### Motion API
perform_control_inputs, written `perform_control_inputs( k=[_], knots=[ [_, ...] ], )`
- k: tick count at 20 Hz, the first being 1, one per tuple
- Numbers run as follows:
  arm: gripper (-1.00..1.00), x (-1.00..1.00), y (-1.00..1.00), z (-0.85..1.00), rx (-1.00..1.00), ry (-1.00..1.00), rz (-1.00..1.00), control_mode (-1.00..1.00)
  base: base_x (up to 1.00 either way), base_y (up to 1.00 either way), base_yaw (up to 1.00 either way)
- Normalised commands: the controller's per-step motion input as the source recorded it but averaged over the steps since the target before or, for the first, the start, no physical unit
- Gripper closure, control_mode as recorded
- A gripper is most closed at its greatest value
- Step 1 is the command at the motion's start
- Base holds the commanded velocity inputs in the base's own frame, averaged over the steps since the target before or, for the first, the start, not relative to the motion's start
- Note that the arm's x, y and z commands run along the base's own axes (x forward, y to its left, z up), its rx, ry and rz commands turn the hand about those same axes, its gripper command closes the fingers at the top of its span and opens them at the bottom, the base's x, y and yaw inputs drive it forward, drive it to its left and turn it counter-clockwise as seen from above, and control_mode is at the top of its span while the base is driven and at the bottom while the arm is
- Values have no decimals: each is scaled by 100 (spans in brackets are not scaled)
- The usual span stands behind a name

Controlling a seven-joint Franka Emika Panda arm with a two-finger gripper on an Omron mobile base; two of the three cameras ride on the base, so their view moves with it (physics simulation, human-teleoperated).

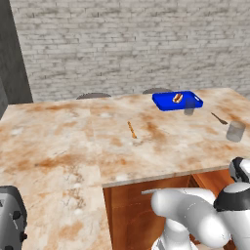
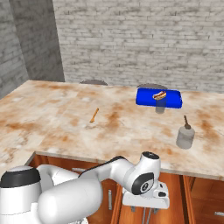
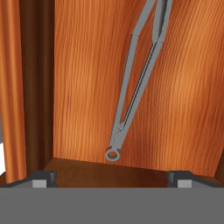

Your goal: Take the tongs from the drawer on the right and place them on the dining counter next to the tray containing the hot dog.

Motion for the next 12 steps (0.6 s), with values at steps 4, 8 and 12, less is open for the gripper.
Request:
perform_control_inputs(
  k=[4, 8, 12],
  knots=[
    [-100, 5, -6, -4, 0, 0, 0, -100, 0, 0, 0],
    [-100, 7, -12, -16, 0, -2, 0, -100, 0, 0, 0],
    [-100, 5, -10, -17, 0, 0, -1, -100, 0, 0, 0]
  ],
)
